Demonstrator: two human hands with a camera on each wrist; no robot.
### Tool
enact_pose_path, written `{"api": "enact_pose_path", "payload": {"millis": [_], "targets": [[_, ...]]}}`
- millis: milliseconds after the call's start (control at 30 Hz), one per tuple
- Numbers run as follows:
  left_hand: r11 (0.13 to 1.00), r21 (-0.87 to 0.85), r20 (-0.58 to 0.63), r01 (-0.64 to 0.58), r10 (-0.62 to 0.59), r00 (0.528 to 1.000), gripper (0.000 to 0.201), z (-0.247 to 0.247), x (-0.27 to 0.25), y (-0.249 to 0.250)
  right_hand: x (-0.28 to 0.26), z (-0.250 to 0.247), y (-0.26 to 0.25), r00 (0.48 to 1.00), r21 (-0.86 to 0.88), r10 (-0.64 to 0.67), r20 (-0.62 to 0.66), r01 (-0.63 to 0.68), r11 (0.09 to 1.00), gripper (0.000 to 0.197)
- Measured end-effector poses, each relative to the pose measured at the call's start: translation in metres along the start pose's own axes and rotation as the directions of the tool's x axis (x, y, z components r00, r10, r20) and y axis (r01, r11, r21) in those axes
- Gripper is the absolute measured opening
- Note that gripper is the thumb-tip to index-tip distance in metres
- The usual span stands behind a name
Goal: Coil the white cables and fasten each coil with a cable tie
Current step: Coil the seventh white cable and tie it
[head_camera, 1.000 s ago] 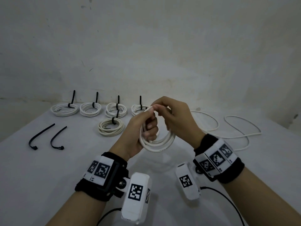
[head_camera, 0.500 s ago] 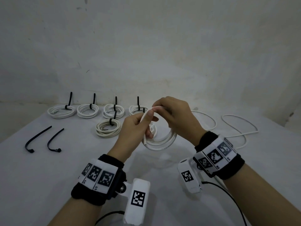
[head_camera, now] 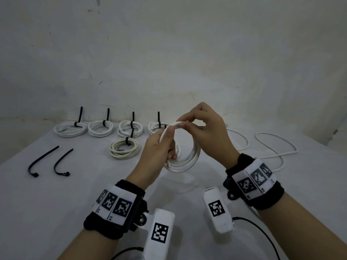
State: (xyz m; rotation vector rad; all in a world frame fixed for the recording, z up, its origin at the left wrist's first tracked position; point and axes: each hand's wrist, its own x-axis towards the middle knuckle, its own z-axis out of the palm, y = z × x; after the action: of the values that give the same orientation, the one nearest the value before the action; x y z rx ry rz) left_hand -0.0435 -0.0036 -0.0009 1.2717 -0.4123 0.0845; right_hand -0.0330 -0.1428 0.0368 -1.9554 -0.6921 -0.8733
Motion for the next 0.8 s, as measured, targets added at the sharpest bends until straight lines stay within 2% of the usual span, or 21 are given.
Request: {"api": "enact_pose_path", "payload": {"millis": [167,267,333,400,467,533,600,733,800], "targets": [[0.997,-0.076,-0.019,0.007,-0.008,1.0,0.032,0.005,-0.001,-0.002,0.012,-0.002,0.004,0.996,-0.006,0.012,-0.085,-0.013,1.0,0.01],[0.989,-0.149,-0.064,-0.008,-0.002,0.998,0.033,0.004,0.0,0.0,0.004,0.005,0.006,0.999,0.047,0.016,-0.048,-0.014,0.999,0.014],[0.981,-0.193,-0.096,-0.012,-0.007,0.995,0.035,0.003,0.0,0.004,-0.002,0.006,0.008,0.999,0.016,-0.053,0.002,0.053,0.998,0.008],[0.973,-0.229,-0.115,-0.005,-0.022,0.993,0.036,0.001,0.002,0.006,-0.004,0.005,0.011,0.986,-0.1,-0.162,0.028,0.164,0.981,0.025],[0.97,-0.238,-0.134,0.043,-0.076,0.988,0.037,-0.002,0.005,0.006,-0.004,0.004,0.013,0.98,-0.149,-0.196,0.029,0.198,0.969,0.027],[0.987,-0.149,-0.159,0.055,-0.079,0.984,0.036,-0.007,0.007,0.005,-0.003,0.003,0.014,0.972,-0.176,-0.232,0.025,0.232,0.956,0.021],[0.998,0.055,-0.153,-0.041,0.049,0.987,0.027,-0.014,0.009,0.004,-0.004,0.006,0.012,0.965,-0.219,-0.261,0.027,0.26,0.94,0.017],[0.901,0.337,-0.013,-0.273,0.294,0.956,0.029,-0.023,0.006,0.007,-0.001,0.006,0.008,0.958,-0.261,-0.281,0.053,0.285,0.922,0.015],[0.866,0.386,-0.022,-0.318,0.353,0.935,0.021,-0.023,0.005,0.01,0.0,0.006,0.006,0.951,-0.277,-0.301,0.065,0.307,0.911,0.014]]}}
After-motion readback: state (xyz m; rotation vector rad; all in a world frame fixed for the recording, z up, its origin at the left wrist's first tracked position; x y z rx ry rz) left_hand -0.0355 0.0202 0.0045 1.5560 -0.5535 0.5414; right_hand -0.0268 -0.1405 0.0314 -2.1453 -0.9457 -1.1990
